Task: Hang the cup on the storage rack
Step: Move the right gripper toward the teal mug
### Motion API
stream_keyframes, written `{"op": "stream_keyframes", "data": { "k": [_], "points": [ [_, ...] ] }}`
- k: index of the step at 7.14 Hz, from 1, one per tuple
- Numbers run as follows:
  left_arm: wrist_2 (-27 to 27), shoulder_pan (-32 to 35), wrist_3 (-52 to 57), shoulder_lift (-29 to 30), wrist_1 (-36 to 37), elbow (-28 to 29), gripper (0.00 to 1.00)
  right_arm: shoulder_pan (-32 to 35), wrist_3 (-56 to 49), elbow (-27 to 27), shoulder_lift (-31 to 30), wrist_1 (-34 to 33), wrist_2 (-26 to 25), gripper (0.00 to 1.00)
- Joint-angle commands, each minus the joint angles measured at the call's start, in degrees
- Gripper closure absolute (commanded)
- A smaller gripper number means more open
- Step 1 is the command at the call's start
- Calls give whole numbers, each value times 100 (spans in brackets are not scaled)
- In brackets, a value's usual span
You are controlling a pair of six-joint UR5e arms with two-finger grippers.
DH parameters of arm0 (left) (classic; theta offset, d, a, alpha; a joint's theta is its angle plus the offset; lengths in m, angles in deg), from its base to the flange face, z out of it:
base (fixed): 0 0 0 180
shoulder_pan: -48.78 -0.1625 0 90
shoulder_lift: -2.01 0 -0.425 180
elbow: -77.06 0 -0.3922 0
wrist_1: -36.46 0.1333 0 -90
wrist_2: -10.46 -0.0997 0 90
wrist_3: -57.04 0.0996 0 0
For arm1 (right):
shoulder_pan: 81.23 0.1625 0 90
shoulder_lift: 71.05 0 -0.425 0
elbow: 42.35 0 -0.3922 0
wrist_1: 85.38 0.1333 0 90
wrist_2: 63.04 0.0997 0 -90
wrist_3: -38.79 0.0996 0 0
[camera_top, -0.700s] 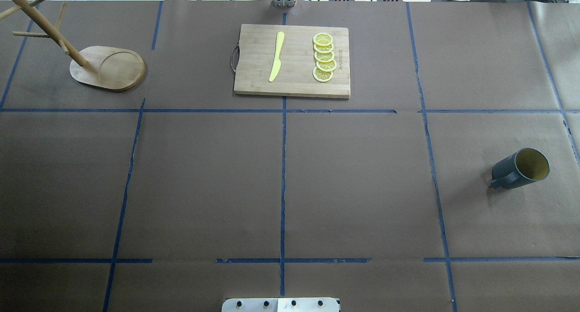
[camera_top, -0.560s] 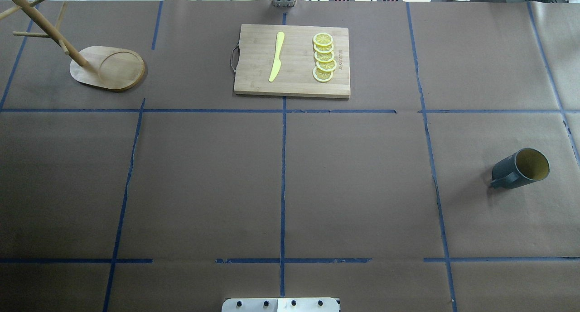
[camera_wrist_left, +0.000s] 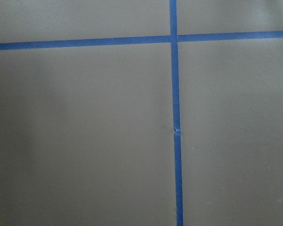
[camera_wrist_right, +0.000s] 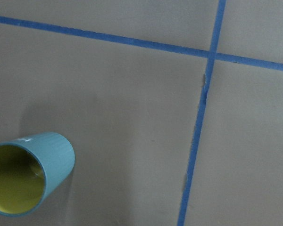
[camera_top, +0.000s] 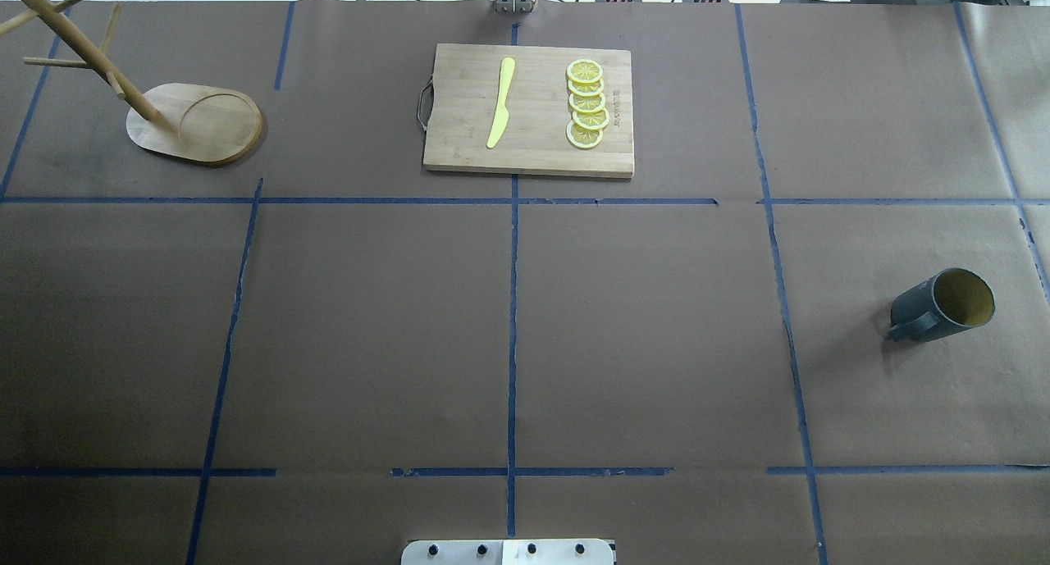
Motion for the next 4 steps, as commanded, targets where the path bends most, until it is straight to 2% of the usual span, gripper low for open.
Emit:
{"op": "stream_keyframes", "data": {
  "k": [1, 2, 4],
  "points": [
    [1, 0, 0, -1, -9, -15, 0, -811, 2679, 1, -234, 2116, -22, 0],
    [1, 0, 0, -10, -9, -15, 0, -1241, 3431, 9, -269, 2527, -257, 0],
    [1, 0, 0, -10, -9, -41, 0, -1657, 3597, 9, -418, 2628, -610, 0]
  ]
}}
